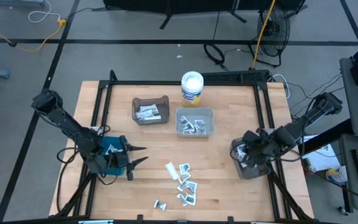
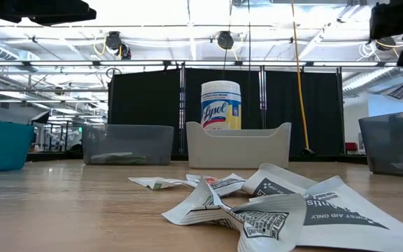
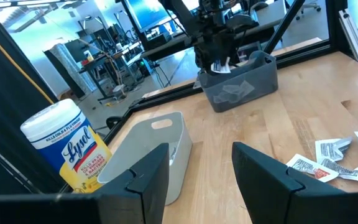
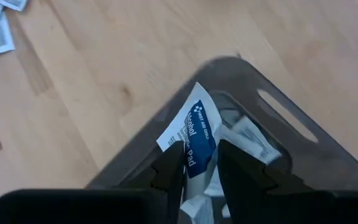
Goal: Pick & Place First Aid Supplies
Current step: Put the blue alcohol pad into the bottom black bin, then put the gray towelette pack into the gray bin
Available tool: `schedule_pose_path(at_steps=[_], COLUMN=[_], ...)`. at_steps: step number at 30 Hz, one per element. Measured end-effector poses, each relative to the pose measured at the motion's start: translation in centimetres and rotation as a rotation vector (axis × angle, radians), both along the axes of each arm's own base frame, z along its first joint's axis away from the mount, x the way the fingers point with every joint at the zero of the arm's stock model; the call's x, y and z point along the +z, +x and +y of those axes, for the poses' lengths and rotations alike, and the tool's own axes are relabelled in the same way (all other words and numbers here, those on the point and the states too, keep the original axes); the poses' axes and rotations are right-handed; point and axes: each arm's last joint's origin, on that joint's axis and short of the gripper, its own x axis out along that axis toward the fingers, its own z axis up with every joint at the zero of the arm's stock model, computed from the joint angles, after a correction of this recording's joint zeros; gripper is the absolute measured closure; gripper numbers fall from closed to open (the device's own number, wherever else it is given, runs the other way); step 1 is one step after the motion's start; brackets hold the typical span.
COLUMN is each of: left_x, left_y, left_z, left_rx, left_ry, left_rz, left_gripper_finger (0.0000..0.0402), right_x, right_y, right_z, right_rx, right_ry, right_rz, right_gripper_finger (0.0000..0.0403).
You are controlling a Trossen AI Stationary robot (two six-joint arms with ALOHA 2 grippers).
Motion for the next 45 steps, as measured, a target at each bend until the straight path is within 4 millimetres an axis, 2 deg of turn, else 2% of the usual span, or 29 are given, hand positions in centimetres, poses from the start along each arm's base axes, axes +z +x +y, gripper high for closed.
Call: schedule_pose_path(at_steps=[8,16,21,28,38,45], left_x=[0.0,0.0,0.0,0.0,0.0,0.0], left_y=[0.0,0.0,0.0,0.0,0.0,0.0], left_z=[0.0,0.0,0.0,0.0,0.0,0.1], left_rx=[0.001,0.001,0.002,0.002,0.002,0.005], left_ry=[-0.005,-0.007,-0.013,-0.016,-0.017,-0.018], left_rz=[-0.001,-0.001,-0.002,-0.003,-0.003,-0.004], left_gripper_finger=[0.022,0.022,0.022,0.022,0.022,0.022], right_x=[-0.3,-4.7,-5.9,-5.9,-5.9,-4.0], right_y=[-0.4,-1.1,-1.4,-1.4,-1.6,-2.0], right_z=[0.0,-0.3,-0.4,-0.3,-0.3,-0.5], right_rx=[-0.031,-0.084,-0.112,-0.084,-0.068,-0.076], right_ry=[-0.044,-0.008,0.036,0.035,0.06,0.114], right_rz=[-0.007,0.081,0.117,0.11,0.145,0.126], right_gripper_finger=[0.0314,0.0314,0.0314,0.0303,0.0228,0.0207])
